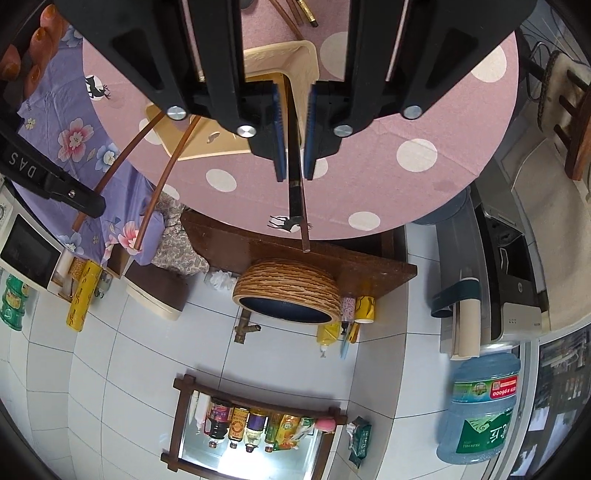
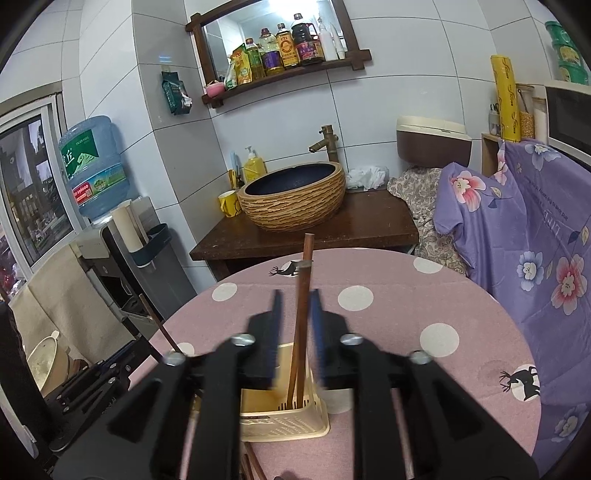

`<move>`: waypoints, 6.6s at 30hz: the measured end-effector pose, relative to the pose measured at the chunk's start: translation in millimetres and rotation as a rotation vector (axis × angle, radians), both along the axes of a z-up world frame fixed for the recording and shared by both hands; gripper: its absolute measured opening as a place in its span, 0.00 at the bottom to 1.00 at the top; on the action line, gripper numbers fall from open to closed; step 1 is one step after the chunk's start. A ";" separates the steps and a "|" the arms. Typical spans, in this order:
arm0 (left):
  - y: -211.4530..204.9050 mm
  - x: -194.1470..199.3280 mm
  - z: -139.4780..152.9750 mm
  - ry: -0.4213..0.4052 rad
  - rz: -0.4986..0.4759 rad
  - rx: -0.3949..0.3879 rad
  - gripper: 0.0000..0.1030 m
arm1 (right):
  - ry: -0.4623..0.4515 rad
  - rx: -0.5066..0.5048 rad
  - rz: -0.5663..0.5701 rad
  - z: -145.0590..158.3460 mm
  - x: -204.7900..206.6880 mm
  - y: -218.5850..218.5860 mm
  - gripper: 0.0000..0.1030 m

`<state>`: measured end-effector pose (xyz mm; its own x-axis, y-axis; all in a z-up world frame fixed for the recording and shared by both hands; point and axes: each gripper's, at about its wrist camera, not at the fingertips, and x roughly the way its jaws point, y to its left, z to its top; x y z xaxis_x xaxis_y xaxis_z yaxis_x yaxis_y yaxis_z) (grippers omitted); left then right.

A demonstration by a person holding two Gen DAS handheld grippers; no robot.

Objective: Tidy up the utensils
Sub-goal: 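Drop both chopsticks into the basket by opening both tools, then move both open tools back toward the spoons and chopsticks beside the basket, then close the left tool on the wooden-handled spoon while the right tool grasps the black gold-tipped chopstick, then lift both held utensils up over the cream basket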

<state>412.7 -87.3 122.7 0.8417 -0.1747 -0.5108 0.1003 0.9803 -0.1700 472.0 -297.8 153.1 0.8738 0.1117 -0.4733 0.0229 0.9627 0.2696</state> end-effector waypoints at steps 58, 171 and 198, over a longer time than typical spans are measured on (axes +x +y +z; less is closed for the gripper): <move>4.4 -145.3 -145.5 0.341 -0.329 0.095 0.26 | 0.319 -0.052 0.215 -189.0 -114.2 31.8 0.49; 46.0 -94.3 -44.6 0.198 -0.133 0.043 0.15 | 0.094 -0.048 0.445 -31.1 -106.6 57.0 0.08; 15.2 -39.0 130.4 -0.068 -0.111 -0.039 0.15 | -0.122 -0.018 0.213 132.7 -59.3 13.6 0.07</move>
<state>373.7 -72.1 253.2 0.8486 -0.2875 -0.4441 0.2207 0.9553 -0.1968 412.7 -284.2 285.8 0.8821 0.2919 -0.3697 -0.2125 0.9471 0.2407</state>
